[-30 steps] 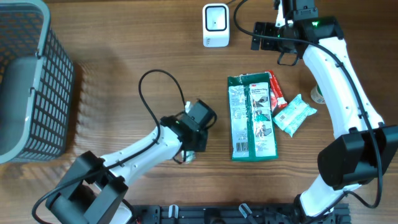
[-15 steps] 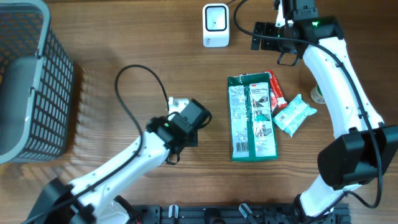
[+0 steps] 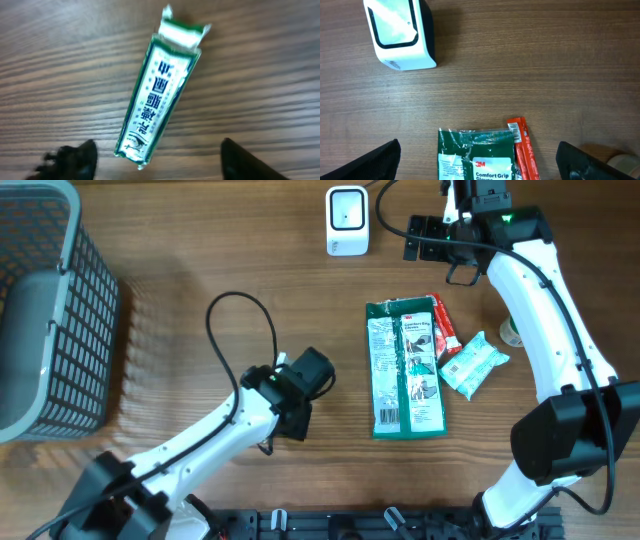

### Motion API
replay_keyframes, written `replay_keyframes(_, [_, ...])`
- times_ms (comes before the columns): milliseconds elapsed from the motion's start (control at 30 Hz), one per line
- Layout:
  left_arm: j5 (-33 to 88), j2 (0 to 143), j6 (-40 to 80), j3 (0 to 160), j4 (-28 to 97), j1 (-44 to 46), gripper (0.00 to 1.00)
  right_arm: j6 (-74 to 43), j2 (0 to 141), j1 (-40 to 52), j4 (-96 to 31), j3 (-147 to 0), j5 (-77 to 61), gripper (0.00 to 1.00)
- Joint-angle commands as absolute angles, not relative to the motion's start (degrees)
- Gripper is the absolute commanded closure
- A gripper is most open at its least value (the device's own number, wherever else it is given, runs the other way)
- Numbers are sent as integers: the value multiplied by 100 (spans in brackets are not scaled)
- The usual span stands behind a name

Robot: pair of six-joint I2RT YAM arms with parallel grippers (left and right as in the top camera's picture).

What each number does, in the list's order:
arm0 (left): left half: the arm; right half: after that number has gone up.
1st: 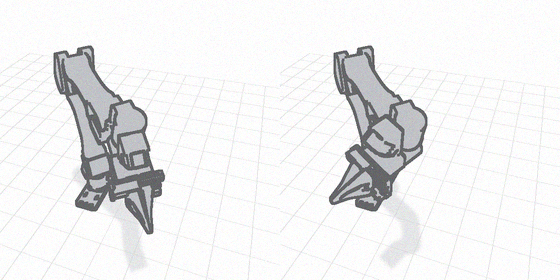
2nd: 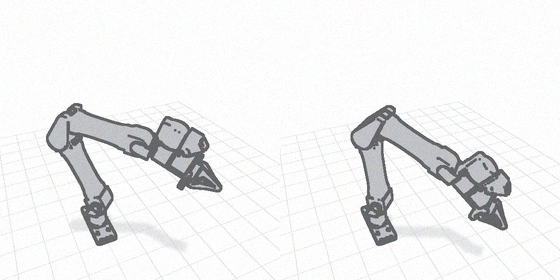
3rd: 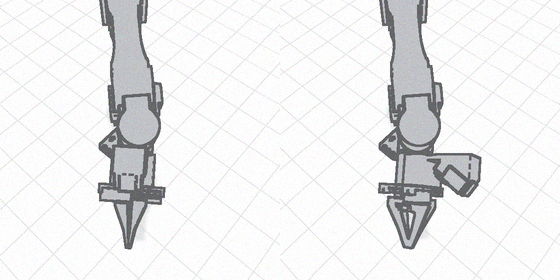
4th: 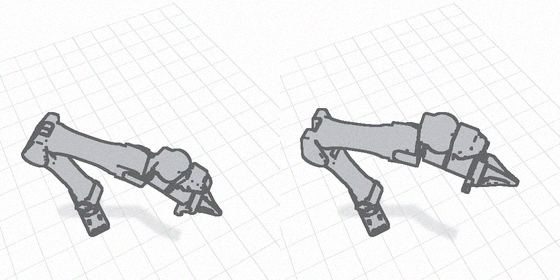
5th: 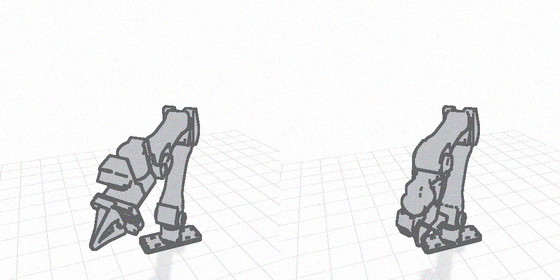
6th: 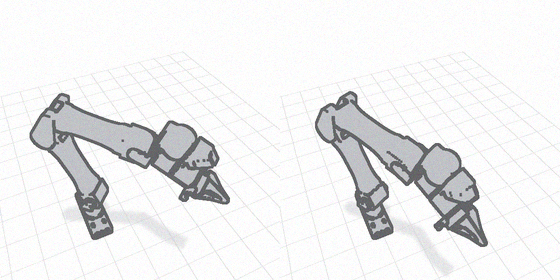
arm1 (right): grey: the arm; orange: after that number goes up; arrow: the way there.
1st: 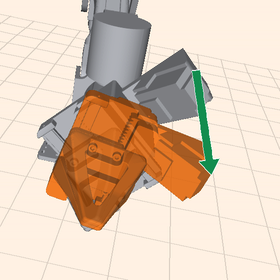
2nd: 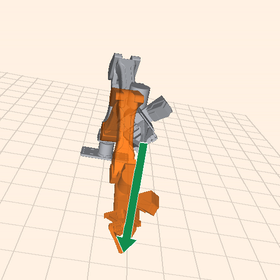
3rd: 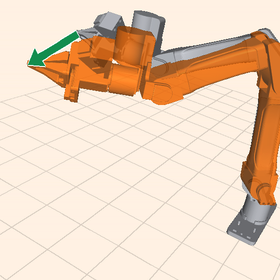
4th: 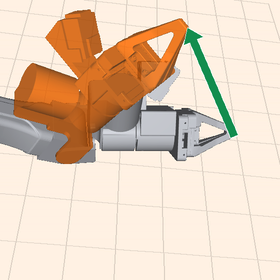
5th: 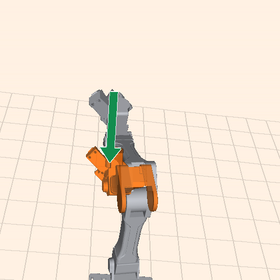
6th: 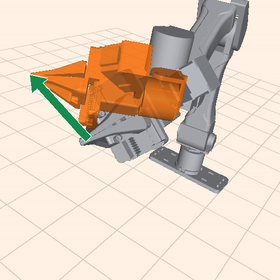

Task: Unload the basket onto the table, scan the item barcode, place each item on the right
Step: 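Grasp the green-white medicine box with the left gripper, then lift the medicine box and hold it at the white scanner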

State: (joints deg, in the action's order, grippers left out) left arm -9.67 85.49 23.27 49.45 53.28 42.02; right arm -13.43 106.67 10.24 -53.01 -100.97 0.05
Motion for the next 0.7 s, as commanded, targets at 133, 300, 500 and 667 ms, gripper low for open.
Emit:
replay_keyframes(133, [-858, 8746, 1984, 4665, 4971, 3782, 20, -1354, 10641, 1026, -5271, -10160, 104, 0])
replay_keyframes(300, [-475, 8746, 1966, 4460, 4703, 3358, 21, -1354, 10641, 1026, -5273, -10160, 104, 0])
replay_keyframes(500, [-145, 8746, 1968, 4071, 4386, 3288, 26, -1356, 10641, 1026, -5273, -10160, 104, 0])
replay_keyframes(667, [-108, 8746, 1970, 4034, 4294, 3288, 65, -1354, 10641, 1026, -5271, -10160, 104, 0])
